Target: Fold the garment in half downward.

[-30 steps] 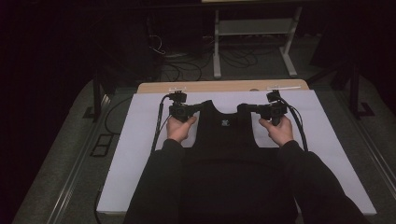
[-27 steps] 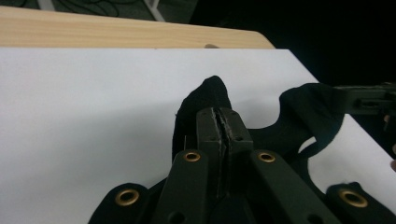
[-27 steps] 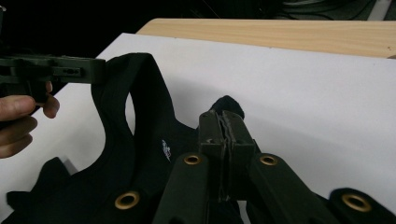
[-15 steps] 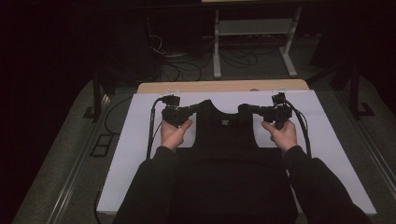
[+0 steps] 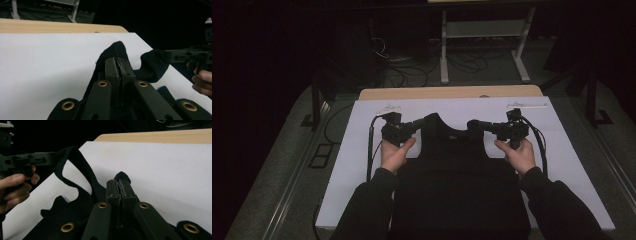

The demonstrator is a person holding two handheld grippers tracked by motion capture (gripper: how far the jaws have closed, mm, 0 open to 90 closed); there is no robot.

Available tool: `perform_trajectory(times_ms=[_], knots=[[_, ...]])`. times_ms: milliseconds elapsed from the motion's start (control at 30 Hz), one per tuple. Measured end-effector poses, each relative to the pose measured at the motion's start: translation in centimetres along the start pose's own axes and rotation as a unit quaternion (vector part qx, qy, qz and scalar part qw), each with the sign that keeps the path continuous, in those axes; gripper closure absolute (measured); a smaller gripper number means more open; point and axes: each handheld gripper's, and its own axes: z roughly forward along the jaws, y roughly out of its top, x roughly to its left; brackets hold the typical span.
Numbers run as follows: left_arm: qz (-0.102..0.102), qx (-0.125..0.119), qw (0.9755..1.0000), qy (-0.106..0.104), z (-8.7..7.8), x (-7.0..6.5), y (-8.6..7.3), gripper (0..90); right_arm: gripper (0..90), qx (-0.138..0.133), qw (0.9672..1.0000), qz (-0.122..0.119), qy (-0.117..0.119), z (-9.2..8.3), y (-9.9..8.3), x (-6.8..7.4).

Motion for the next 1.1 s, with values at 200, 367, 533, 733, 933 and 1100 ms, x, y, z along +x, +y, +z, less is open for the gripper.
perform_trajectory(times_ms=[200,367,533,733,933,1100], knots=[[0.01,0.002,0.9999,-0.008,-0.7,-0.8,-0.8,86.9,86.0,-0.001,0.9999,0.003,0.012,-1.0,-1.0,0.5],[0.011,0.011,0.9999,-0.007,-1.0,-0.9,-1.8,86.8,86.0,0.002,0.9998,0.008,0.019,-1.5,-1.8,0.7],[0.008,0.014,0.9998,-0.01,-1.4,-1.0,-2.4,86.8,86.0,0.004,0.9995,0.017,0.025,-1.8,-2.6,0.7],[0.017,0.014,0.9996,-0.018,-2.1,-1.7,-2.9,86.8,86.0,0.007,0.9991,0.024,0.035,-2.0,-3.4,1.0],[0.015,0.018,0.9991,-0.036,-2.7,-2.4,-4.1,86.8,86.0,0.014,0.9981,0.03,0.051,-2.5,-4.3,1.5],[0.011,0.028,0.9982,-0.051,-3.3,-2.8,-5.3,86.8,86.0,0.021,0.997,0.04,0.063,-3.0,-5.1,1.8]])
